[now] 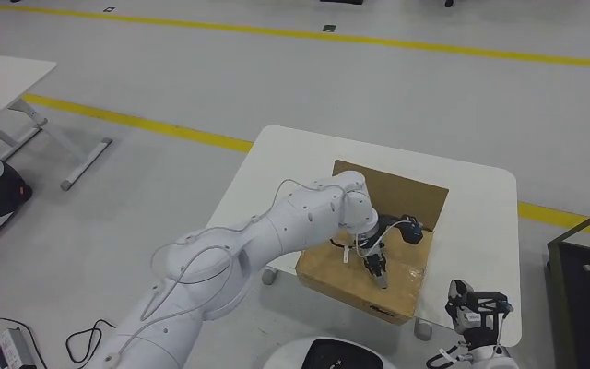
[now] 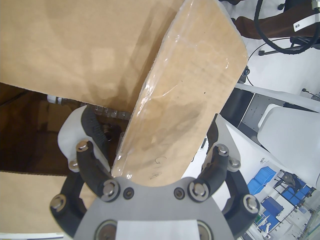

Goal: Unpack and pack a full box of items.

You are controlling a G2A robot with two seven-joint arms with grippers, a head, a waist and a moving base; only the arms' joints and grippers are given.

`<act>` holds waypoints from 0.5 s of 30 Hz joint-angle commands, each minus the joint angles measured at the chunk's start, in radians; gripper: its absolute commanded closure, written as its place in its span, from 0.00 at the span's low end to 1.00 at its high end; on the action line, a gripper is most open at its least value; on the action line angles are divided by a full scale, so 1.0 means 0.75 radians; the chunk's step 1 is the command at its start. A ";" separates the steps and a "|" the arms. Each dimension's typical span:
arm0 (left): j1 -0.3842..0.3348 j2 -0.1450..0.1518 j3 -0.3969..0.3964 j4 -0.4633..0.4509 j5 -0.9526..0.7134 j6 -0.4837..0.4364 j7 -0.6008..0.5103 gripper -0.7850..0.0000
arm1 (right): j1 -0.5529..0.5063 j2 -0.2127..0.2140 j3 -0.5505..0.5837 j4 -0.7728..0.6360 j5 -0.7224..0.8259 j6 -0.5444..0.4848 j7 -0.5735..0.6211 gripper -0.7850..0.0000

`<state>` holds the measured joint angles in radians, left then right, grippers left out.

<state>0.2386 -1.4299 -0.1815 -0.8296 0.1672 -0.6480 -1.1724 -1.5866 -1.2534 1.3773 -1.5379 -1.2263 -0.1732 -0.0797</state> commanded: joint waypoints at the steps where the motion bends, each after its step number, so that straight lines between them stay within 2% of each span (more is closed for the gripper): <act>1: -0.010 -0.005 0.015 0.011 -0.015 -0.006 0.006 0.61 | 0.003 0.000 -0.001 -0.001 -0.001 0.002 0.004 1.00; 3: -0.013 -0.010 0.015 0.022 -0.010 -0.006 0.007 1.00 | 0.006 0.000 0.000 -0.001 -0.003 0.008 0.010 1.00; 15: -0.047 -0.006 0.015 0.068 -0.024 -0.058 0.058 1.00 | 0.024 -0.002 -0.009 0.004 -0.013 0.032 0.031 1.00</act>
<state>0.2063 -1.4352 -0.1700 -0.7831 0.1532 -0.6852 -1.1353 -1.5694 -1.2550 1.3706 -1.5350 -1.2347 -0.1501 -0.0575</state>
